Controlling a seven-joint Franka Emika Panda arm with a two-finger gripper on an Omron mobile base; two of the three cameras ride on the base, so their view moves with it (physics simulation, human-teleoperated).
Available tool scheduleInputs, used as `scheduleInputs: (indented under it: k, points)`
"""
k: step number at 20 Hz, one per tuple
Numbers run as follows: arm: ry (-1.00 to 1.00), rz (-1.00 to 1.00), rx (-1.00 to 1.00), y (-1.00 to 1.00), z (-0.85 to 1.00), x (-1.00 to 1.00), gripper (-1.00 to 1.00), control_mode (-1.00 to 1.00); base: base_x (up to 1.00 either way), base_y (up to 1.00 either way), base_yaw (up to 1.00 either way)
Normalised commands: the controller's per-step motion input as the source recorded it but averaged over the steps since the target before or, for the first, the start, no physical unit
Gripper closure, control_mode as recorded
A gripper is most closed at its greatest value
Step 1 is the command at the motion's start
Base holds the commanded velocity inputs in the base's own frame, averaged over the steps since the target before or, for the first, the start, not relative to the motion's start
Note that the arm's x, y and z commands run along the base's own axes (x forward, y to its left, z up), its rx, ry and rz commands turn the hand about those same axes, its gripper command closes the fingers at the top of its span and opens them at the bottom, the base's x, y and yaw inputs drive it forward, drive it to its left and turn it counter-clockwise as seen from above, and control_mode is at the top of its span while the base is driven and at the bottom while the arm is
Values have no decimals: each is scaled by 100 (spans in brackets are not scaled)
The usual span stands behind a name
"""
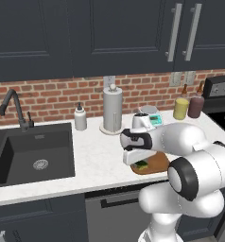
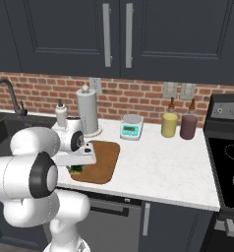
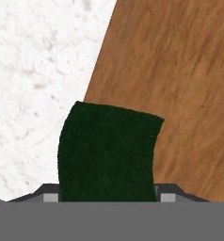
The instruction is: Pick up the sponge from the counter and clean the cutting board by briefly scrubbing or pressing down on the cutting board. Once finished, release the sponge.
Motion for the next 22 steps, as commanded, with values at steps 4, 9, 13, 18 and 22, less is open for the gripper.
scheduleInputs:
  k: [4, 9, 13, 18, 22]
  points:
    - [0, -5, 0, -6, 0, 32, 100, -100, 0, 0, 0]
    - [5, -5, 0, -8, 0, 43, 100, -100, 0, 0, 0]
    - [6, -5, 0, -4, 0, 46, 100, -100, 0, 0, 0]
    - [8, -5, 0, -6, 0, 41, 100, -100, 0, 0, 0]
    - [8, -5, 0, -6, 0, 39, 100, -100, 0, 0, 0]
